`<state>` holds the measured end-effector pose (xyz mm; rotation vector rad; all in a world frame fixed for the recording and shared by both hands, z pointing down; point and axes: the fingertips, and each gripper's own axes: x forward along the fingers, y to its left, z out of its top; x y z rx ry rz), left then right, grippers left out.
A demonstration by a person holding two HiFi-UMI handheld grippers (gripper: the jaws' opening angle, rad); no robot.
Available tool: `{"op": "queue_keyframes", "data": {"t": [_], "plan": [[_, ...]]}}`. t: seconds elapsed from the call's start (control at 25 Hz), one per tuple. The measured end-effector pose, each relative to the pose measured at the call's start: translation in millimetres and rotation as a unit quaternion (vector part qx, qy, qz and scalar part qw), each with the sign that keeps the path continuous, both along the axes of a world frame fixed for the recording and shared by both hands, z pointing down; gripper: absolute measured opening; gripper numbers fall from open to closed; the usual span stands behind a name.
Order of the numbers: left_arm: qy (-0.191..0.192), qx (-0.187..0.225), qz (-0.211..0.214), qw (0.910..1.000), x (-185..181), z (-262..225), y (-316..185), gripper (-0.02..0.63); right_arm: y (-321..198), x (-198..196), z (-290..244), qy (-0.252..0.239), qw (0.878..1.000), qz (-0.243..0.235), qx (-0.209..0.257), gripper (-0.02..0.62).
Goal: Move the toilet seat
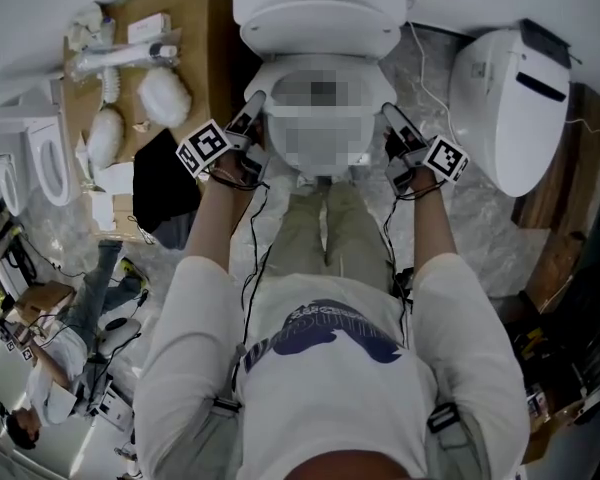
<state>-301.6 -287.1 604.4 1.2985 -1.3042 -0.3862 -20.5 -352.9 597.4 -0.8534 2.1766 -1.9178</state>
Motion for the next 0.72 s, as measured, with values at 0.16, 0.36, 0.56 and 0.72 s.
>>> {"op": "queue_keyframes", "data": {"t": [0.16, 0.36, 0.56, 0.72], "plan": [[0.004, 0.006, -0.024, 0.9997, -7.5, -6.5, -17.3, 0.308, -18.7, -4.8, -7.2, 0.000, 1.000, 0.004, 0.006, 0.275], [0.008, 0.011, -0.053, 0.9985, -13.0, -12.0, -32.2, 0.311, -33.8, -8.3, -14.9, -0.015, 1.000, 0.021, 0.007, 0.278], [0.010, 0.016, -0.082, 0.9965, -19.1, -17.1, -48.2, 0.316, -48.3, -13.1, -21.9, -0.014, 0.999, 0.037, 0.014, 0.284], [0.017, 0.024, -0.110, 0.9935, -26.0, -20.4, -62.4, 0.318, -63.7, -16.8, -25.1, -0.015, 0.998, 0.063, 0.016, 0.284]]}}
